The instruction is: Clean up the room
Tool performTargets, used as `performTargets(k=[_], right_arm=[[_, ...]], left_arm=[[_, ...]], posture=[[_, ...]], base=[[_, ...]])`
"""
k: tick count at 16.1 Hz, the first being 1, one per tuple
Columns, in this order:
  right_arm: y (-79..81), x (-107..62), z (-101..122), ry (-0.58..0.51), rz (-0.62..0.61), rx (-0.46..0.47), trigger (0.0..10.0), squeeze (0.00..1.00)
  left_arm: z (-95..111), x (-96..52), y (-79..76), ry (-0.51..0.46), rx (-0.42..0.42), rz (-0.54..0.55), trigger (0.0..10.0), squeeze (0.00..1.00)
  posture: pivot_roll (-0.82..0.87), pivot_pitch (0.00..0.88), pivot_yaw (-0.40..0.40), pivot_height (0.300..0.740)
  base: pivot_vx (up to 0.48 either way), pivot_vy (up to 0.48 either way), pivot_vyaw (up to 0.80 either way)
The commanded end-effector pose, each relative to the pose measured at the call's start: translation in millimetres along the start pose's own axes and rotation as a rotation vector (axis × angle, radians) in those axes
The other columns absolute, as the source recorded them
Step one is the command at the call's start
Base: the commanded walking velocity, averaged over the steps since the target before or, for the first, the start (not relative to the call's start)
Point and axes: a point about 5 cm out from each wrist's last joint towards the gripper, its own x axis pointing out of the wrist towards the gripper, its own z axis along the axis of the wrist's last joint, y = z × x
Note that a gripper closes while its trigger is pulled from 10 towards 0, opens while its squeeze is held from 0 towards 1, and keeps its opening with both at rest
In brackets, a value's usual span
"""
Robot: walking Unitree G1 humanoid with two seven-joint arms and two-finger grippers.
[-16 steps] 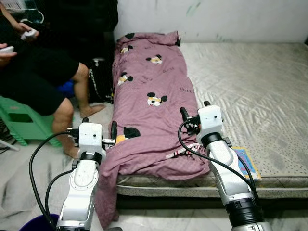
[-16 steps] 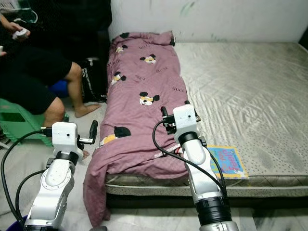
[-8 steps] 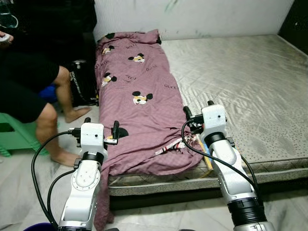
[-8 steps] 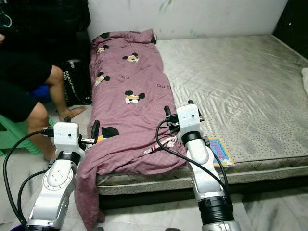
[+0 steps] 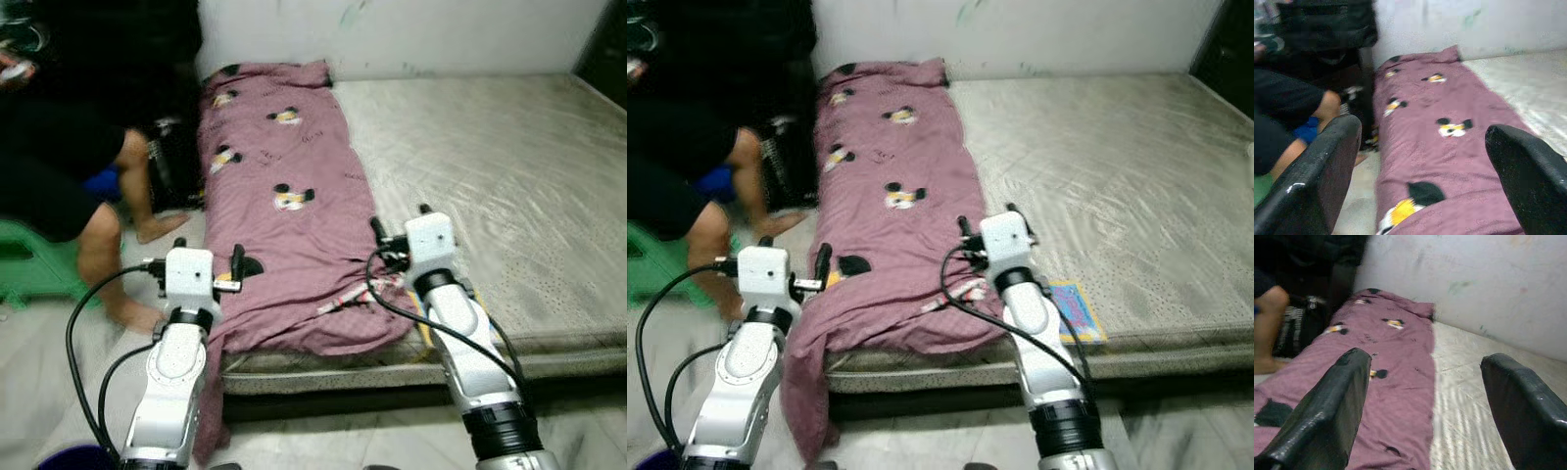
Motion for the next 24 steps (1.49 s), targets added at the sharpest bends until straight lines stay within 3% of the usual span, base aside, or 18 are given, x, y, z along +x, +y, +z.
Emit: performTargets(k=[1, 4, 16, 24], right_arm=[[5.2, 2.5, 5.6, -0.022, 0.015, 0.001, 10.0, 0.0], [5.3, 2.6, 5.7, -0.023, 0.015, 0.002, 10.0, 0.0], [4.7, 3.0, 5.2, -0.024, 0.02, 0.002, 10.0, 0.0], [5.0, 3.4, 5.2, -0.024, 0.019, -0.001, 10.0, 0.0]], left_arm=[[-2.8, -1.2, 4.0, 0.014, 0.006, 0.009, 10.0, 0.0], [-2.7, -0.9, 3.9, 0.015, 0.007, 0.008, 10.0, 0.0], [-2.6, -0.8, 1.7, 0.011, 0.002, -0.002, 10.0, 0.0], [-2.6, 0.2, 1.3, 0.012, 0.0, -0.005, 10.0, 0.0]], posture=[[-0.07, 0.0, 0.012, 0.74], [-0.07, 0.0, 0.012, 0.74], [-0.07, 0.0, 0.008, 0.74], [-0.07, 0.0, 0.008, 0.74]], base=[[0.0, 0.0, 0.8], [0.0, 0.0, 0.8], [0.0, 0.0, 0.0], [0.0, -0.26, 0.51]])
